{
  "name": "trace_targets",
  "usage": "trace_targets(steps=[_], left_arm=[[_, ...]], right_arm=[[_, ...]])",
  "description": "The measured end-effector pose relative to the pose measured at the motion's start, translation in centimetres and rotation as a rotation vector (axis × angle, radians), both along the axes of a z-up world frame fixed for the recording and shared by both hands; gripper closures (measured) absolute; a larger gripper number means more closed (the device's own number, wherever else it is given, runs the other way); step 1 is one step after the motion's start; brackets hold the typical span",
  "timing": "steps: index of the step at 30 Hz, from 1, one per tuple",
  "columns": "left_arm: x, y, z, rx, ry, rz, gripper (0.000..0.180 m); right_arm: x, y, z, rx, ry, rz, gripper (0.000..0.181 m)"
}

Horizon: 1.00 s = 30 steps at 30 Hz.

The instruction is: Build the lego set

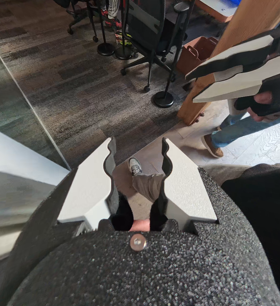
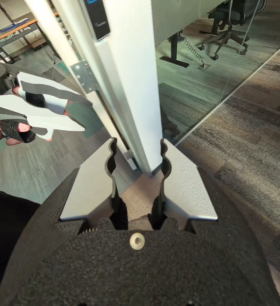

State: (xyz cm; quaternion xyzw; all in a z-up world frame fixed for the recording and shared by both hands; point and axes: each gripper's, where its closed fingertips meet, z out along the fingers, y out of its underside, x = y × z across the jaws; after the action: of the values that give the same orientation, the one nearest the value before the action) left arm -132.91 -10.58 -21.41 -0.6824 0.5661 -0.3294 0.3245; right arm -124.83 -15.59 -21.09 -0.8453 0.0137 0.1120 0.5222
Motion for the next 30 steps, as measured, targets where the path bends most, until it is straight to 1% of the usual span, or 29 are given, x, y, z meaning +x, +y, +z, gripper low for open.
trace_targets(steps=[3, 6, 8, 11, 15, 17, 21, 24, 27, 30], left_arm=[[9.0, 6.2, -0.2, -0.035, -0.008, -0.009, 0.128], [18.1, 12.1, 0.3, -0.073, 0.042, -0.061, 0.123], [23.8, 16.3, 1.4, -0.055, 0.041, -0.088, 0.123], [31.5, 23.2, 2.7, -0.041, 0.019, -0.091, 0.123], [42.4, 34.0, 2.7, -0.017, -0.016, -0.071, 0.121], [47.7, 40.3, 2.3, 0.009, -0.034, -0.049, 0.122], [57.2, 53.5, 1.0, 0.054, -0.058, -0.016, 0.123], [63.5, 63.2, 0.4, 0.062, -0.04, 0.012, 0.127], [69.7, 71.7, 2.1, 0.046, -0.067, 0.016, 0.131], [75.6, 79.2, 3.2, 0.048, -0.067, 0.017, 0.128]], right_arm=[[8.7, 6.4, -0.1, 0.0, -0.034, -0.021, 0.129], [17.3, 12.8, 1.4, -0.005, -0.011, -0.032, 0.129], [22.9, 17.1, 2.4, 0.008, -0.022, -0.039, 0.129], [30.8, 23.7, 3.3, -0.025, -0.079, -0.029, 0.128], [40.2, 33.3, 4.7, 0.009, -0.091, -0.03, 0.128], [44.6, 38.4, 4.3, 0.018, -0.099, -0.024, 0.128], [54.0, 49.5, 1.4, 0.001, -0.124, -0.023, 0.128], [61.2, 58.0, 0.5, -0.02, -0.061, -0.051, 0.127], [67.7, 66.3, 2.6, -0.01, -0.035, -0.044, 0.127], [75.0, 73.6, 4.2, -0.018, -0.094, -0.041, 0.127]])
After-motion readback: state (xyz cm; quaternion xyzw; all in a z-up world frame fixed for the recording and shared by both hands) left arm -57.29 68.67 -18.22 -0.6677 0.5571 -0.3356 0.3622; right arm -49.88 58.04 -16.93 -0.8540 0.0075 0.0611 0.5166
